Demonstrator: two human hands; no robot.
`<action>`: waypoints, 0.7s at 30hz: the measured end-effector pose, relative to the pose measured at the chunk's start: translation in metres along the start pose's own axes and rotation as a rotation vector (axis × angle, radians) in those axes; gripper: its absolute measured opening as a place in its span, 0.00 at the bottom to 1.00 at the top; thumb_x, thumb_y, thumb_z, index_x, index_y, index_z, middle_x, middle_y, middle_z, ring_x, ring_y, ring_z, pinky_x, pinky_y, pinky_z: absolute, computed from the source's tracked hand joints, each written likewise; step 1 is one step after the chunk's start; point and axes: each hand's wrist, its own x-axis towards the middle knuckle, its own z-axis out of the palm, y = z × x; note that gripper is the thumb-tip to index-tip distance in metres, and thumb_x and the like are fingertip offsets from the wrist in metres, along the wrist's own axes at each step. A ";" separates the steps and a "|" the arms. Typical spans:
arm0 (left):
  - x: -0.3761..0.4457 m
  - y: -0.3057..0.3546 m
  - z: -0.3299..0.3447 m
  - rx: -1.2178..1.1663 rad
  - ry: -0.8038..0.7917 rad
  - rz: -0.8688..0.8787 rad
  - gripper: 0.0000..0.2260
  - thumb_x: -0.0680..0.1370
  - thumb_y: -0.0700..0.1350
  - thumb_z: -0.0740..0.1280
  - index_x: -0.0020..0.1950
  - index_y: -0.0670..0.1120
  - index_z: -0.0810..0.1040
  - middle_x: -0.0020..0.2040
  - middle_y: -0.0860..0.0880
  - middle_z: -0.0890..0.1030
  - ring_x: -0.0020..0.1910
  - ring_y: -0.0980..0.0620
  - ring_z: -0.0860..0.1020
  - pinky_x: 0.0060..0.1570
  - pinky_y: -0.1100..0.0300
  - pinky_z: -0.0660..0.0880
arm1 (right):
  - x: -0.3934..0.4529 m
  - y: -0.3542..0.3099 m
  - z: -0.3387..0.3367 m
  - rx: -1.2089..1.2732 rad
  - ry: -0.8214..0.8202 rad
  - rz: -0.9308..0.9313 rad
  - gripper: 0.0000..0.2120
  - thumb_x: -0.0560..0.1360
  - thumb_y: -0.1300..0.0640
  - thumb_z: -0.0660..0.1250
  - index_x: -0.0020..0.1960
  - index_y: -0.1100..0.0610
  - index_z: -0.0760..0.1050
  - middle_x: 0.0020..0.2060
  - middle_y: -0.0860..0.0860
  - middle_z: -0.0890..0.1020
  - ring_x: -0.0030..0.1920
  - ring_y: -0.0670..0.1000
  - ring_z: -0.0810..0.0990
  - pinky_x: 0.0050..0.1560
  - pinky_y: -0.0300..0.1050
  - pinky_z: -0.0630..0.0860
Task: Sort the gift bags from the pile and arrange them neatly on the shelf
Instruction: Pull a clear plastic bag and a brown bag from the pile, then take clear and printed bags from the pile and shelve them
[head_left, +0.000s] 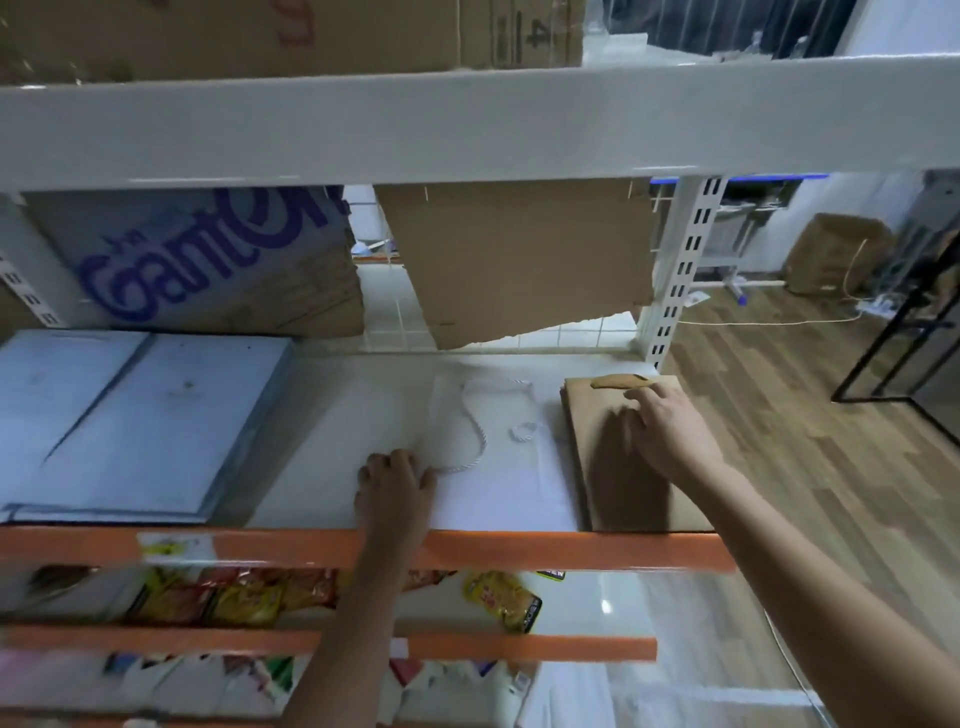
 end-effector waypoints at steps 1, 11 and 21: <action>0.001 -0.004 -0.003 -0.011 0.009 0.018 0.16 0.78 0.48 0.63 0.60 0.39 0.74 0.58 0.37 0.74 0.58 0.38 0.72 0.53 0.48 0.72 | 0.001 -0.007 0.002 -0.004 0.004 -0.022 0.15 0.76 0.60 0.60 0.61 0.62 0.75 0.59 0.60 0.77 0.61 0.61 0.72 0.60 0.52 0.69; 0.017 -0.117 -0.113 0.415 0.086 0.166 0.15 0.81 0.50 0.55 0.63 0.45 0.72 0.61 0.44 0.74 0.62 0.44 0.70 0.59 0.51 0.67 | -0.008 -0.180 0.045 0.053 -0.088 -0.296 0.16 0.76 0.62 0.59 0.62 0.62 0.74 0.59 0.60 0.77 0.59 0.61 0.73 0.59 0.52 0.71; 0.007 -0.352 -0.260 0.527 0.203 0.005 0.15 0.80 0.50 0.57 0.63 0.46 0.73 0.61 0.45 0.75 0.62 0.44 0.71 0.59 0.49 0.67 | -0.046 -0.452 0.101 0.178 -0.176 -0.533 0.17 0.79 0.61 0.55 0.66 0.62 0.69 0.64 0.60 0.73 0.65 0.59 0.68 0.62 0.51 0.68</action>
